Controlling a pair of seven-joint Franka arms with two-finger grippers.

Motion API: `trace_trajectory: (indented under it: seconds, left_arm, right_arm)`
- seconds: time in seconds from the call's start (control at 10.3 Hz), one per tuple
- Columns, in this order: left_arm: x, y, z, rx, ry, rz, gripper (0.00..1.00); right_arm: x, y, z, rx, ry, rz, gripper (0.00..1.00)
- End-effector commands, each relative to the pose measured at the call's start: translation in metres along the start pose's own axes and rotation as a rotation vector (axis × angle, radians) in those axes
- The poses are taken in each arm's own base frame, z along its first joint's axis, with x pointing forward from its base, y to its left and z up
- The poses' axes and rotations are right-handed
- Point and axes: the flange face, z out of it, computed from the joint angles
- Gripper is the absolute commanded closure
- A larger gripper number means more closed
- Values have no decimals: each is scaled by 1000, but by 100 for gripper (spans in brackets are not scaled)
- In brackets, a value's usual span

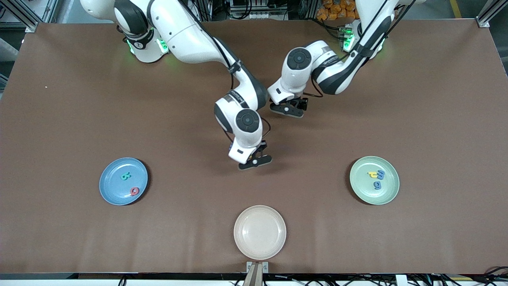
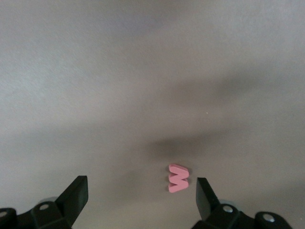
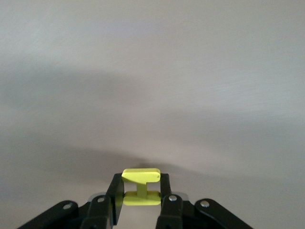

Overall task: Sort uppercase to blue plate, lowercase to green plate
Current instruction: 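Place the yellow H on the blue plate while the left gripper grasps z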

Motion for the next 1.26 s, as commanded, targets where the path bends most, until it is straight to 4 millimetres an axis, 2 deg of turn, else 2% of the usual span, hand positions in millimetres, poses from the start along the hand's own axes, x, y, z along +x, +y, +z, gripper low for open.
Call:
trace_trajectory:
  seconds: [0.0,0.19,0.29,0.48,0.58,0.77,0.97,1.06,1.16]
  left_arm:
    - [-11,22,18,-29,3,-37,0]
    - [-20,38,32,-59,-1,-35,0]
    - [-23,40,42,-57,-3,-33,1]
    - [-28,43,58,-38,11,-13,3]
    - [-30,43,63,-28,16,-10,4]
    - [-32,43,68,-26,8,-11,7]
    - [-31,41,70,-24,3,-16,13]
    - [-31,41,73,-23,3,-7,18]
    - [-32,40,75,-21,1,-3,24]
  right_arm:
    - [25,94,-48,-47,-36,17,100]
    - [43,196,-60,-45,-92,-14,100]
    - [46,244,-61,-33,-125,-50,100]
    - [38,333,-57,9,-159,-163,100]
    - [34,370,-52,25,-170,-203,100]
    - [28,432,-41,50,-176,-268,100]
    - [26,446,-38,56,-176,-271,99]
    - [26,446,-38,62,-174,-265,17]
    - [26,446,-37,75,-176,-262,0]
